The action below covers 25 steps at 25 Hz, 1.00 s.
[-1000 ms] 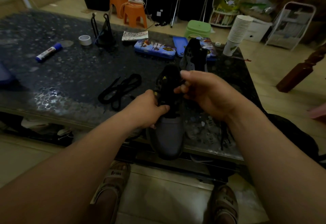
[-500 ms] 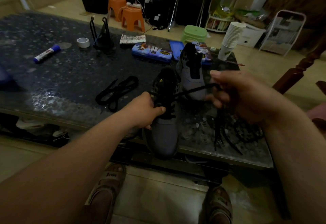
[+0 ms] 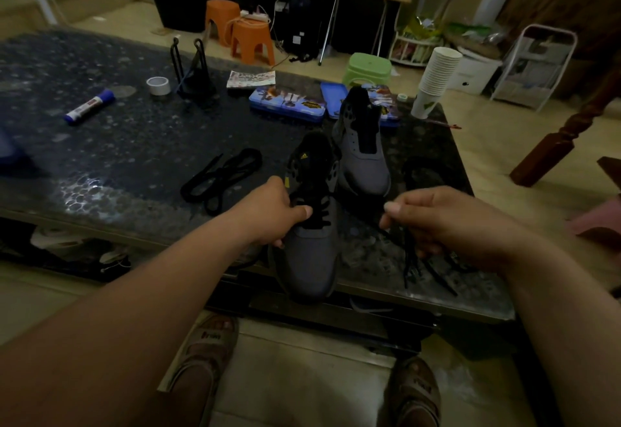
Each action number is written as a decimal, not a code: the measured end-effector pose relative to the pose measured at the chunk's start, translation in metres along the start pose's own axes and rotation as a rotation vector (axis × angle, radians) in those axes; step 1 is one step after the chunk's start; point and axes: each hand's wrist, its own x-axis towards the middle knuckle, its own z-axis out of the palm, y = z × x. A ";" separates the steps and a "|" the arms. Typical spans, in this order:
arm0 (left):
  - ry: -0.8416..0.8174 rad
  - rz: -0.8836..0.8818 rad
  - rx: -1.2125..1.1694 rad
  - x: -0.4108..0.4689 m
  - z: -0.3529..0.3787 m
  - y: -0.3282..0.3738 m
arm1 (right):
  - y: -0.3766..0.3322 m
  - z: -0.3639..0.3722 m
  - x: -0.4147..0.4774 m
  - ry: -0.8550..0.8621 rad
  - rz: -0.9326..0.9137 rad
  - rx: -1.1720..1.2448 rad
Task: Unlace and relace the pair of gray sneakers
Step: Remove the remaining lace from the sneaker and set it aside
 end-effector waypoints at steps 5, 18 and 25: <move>-0.014 -0.012 0.001 -0.001 -0.001 0.001 | -0.025 -0.018 -0.002 0.244 -0.277 0.822; 0.039 0.119 0.027 0.008 -0.010 -0.005 | -0.017 0.056 0.063 0.645 -0.069 -0.582; 0.182 0.432 0.211 -0.008 -0.020 0.000 | -0.012 0.077 0.078 0.287 0.030 -0.231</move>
